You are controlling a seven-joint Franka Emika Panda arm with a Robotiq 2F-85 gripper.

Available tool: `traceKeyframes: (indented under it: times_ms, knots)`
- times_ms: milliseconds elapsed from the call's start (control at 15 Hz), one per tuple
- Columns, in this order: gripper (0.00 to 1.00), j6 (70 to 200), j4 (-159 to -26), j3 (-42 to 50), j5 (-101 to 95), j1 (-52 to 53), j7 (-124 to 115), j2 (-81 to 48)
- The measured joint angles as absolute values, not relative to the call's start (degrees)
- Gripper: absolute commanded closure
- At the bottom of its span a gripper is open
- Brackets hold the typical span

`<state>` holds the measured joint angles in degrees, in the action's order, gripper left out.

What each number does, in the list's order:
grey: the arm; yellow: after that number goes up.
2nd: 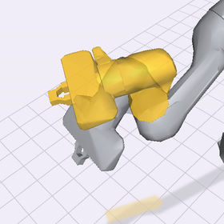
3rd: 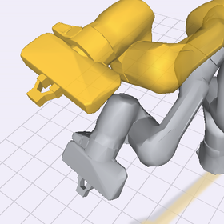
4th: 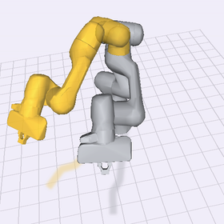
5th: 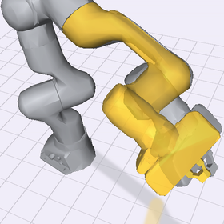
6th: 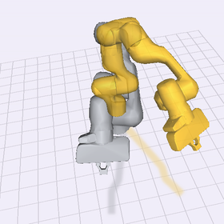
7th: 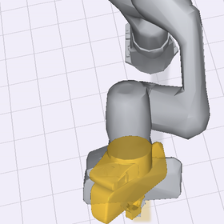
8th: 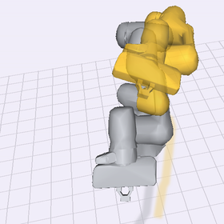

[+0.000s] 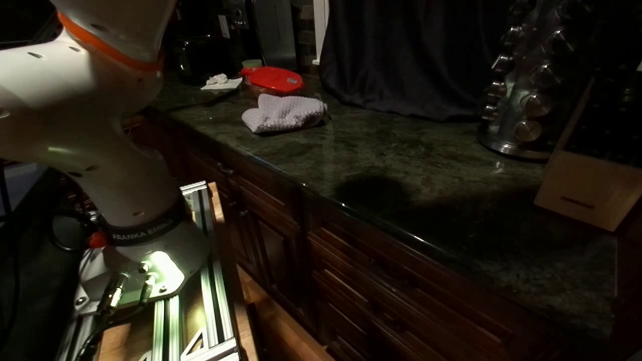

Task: Move the silver stand forwards.

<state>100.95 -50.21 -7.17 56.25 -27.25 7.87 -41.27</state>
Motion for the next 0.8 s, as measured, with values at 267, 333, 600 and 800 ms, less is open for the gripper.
traceKeyframes:
  times_ms: [267,333,600,800]
  knots:
    - [0.97,100.9,-50.4,-7.3,56.3,-27.4,7.9,-41.2]
    - [0.97,100.9,-50.6,-7.4,56.3,-27.4,7.9,-41.1]
    - [0.97,103.1,-52.5,-7.3,56.7,-27.5,7.5,-40.0]
    - [0.97,104.6,-55.2,-7.4,57.5,-27.6,7.4,-38.5]
